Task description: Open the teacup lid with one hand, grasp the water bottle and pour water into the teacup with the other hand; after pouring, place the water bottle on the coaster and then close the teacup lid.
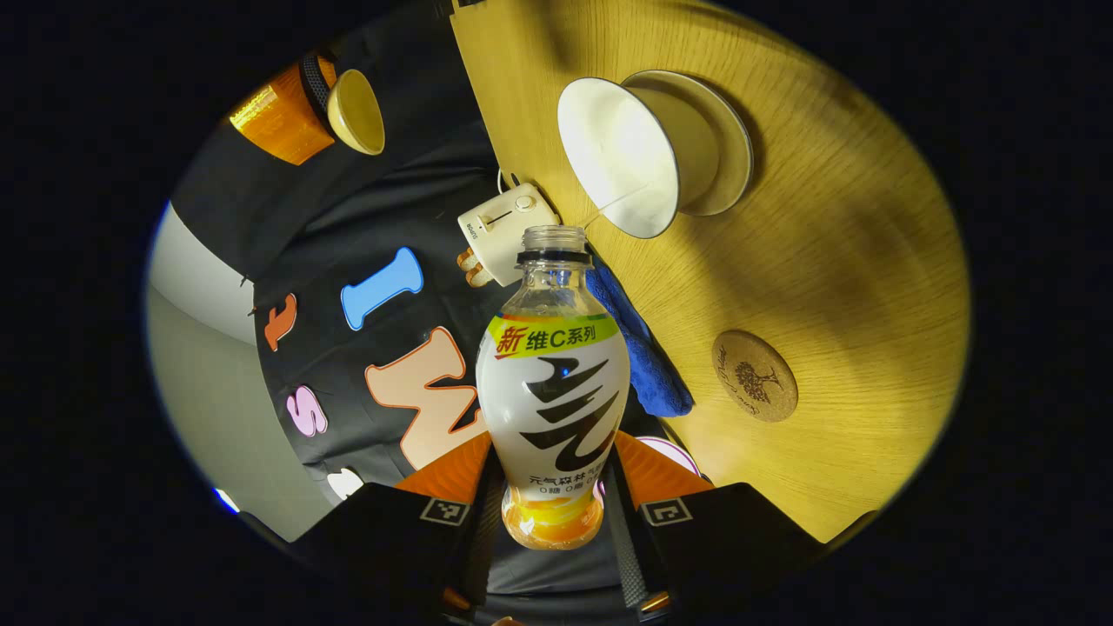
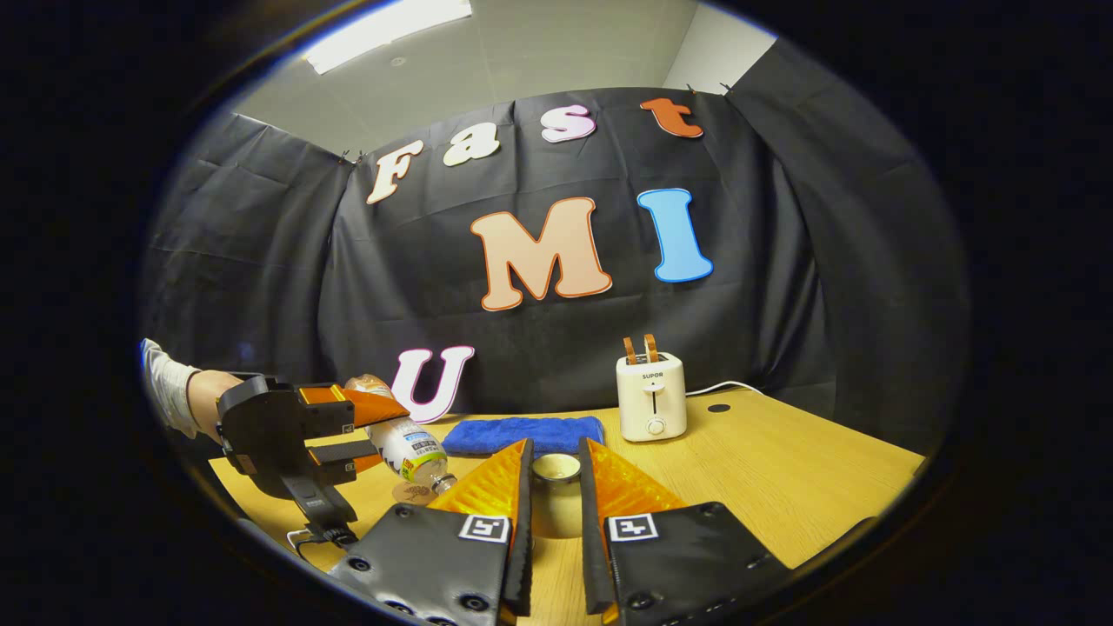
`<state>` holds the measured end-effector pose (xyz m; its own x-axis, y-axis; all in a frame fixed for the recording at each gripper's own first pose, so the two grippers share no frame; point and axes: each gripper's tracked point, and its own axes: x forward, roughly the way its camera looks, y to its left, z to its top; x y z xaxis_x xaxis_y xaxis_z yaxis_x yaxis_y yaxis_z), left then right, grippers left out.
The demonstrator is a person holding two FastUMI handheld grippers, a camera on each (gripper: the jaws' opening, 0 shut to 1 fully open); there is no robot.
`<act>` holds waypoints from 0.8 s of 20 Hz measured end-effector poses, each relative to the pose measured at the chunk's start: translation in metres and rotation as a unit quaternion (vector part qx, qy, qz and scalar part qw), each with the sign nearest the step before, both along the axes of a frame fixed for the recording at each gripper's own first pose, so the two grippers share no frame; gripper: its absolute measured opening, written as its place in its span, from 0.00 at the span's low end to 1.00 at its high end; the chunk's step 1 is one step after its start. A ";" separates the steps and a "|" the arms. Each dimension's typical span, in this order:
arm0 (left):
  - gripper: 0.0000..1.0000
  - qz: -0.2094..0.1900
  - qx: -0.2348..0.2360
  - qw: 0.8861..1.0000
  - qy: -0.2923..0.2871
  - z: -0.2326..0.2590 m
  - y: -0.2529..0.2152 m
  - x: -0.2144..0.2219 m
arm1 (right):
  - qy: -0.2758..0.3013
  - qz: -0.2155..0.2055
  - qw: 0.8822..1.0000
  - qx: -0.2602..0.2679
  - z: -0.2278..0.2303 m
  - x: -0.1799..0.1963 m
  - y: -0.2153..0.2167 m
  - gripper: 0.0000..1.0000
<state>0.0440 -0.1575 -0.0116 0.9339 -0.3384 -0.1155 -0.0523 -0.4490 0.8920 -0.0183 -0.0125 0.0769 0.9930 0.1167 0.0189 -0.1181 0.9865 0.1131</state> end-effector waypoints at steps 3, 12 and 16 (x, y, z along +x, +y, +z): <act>0.56 0.000 0.000 1.000 0.008 -0.001 -0.001 0.000 | 0.002 0.001 1.000 0.000 -0.002 -0.001 0.001 0.27; 0.56 0.015 -0.018 0.998 0.057 -0.016 0.007 0.008 | 0.002 0.001 1.000 0.000 -0.001 -0.001 0.002 0.28; 0.56 0.018 -0.028 0.997 0.068 -0.025 0.012 0.002 | 0.002 0.002 1.000 -0.002 -0.002 -0.001 0.003 0.27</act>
<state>0.0457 -0.1456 -0.0367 0.9226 -0.3144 -0.2235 0.0854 -0.3985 0.9132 -0.0192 -0.0096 0.0749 0.9926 0.1205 0.0141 -0.1213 0.9865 0.1104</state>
